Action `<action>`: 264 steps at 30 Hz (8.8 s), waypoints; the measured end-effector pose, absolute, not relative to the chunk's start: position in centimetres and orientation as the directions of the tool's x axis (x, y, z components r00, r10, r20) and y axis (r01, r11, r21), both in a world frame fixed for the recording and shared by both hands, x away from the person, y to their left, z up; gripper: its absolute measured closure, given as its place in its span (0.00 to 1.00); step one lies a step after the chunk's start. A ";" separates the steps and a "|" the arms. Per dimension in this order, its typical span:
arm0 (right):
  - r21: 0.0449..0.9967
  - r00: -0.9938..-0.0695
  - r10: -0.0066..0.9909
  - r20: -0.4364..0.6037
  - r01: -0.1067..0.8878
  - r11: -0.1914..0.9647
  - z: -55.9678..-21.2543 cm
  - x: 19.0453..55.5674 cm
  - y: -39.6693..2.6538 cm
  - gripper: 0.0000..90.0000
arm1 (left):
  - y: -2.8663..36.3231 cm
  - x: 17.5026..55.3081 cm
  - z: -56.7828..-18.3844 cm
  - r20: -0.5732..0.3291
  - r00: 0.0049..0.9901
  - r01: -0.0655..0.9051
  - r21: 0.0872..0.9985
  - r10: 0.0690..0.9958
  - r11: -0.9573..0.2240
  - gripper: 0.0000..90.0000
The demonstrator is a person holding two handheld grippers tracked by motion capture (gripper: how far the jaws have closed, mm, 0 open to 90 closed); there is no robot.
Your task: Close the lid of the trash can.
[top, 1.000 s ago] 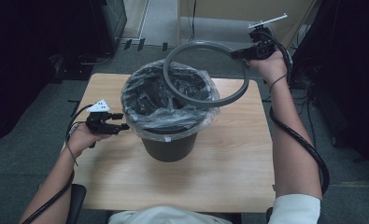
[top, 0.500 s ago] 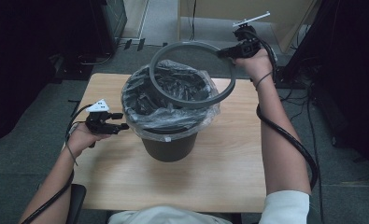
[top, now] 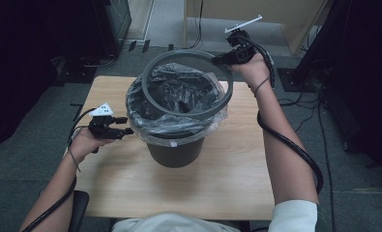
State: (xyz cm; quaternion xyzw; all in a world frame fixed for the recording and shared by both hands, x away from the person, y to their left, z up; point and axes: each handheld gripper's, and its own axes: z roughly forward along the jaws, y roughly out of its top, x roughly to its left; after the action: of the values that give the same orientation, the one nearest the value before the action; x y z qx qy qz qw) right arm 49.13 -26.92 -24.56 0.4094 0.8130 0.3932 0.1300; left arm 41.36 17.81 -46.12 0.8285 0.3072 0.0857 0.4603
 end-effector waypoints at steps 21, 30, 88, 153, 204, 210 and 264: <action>0.705 -0.694 0.716 0.081 0.547 0.450 -24.4 47.5 -23.7 0.87 | 17.8 41.3 -46.1 -0.142 0.796 0.432 0.815 0.588 -0.387 0.40; 0.696 -0.706 0.706 0.056 0.535 0.479 -23.9 46.6 -22.7 0.87 | 17.7 41.4 -46.2 -0.144 0.797 0.434 0.811 0.587 -0.391 0.40; 0.767 -0.722 0.667 0.183 0.529 0.362 -26.6 46.7 -25.2 0.52 | 17.7 41.5 -46.5 -0.157 0.788 0.458 0.796 0.595 -0.396 0.39; 0.832 -0.722 0.681 0.122 0.449 0.326 -27.8 41.1 -33.6 0.33 | 17.9 41.7 -47.0 -0.172 0.763 0.500 0.769 0.623 -0.399 0.39; 0.824 -0.704 0.690 0.167 0.485 0.295 -37.7 40.0 -33.1 0.26 | 17.6 41.6 -47.5 -0.157 0.761 0.501 0.758 0.630 -0.417 0.38; 0.825 -0.705 0.688 0.171 0.485 0.291 -38.3 39.8 -32.9 0.26 | 17.6 41.6 -47.6 -0.153 0.761 0.501 0.756 0.630 -0.422 0.38; 0.830 -0.685 0.712 0.157 0.483 0.281 -46.8 38.7 -34.1 0.26 | 17.1 41.9 -48.3 -0.113 0.768 0.482 0.750 0.631 -0.453 0.36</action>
State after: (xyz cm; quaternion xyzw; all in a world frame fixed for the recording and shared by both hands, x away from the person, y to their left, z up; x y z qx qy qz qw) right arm 38.65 -34.06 -46.76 0.3776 0.7908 0.4658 0.1231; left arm 41.87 17.08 -48.31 0.8474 0.3283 0.0912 0.4072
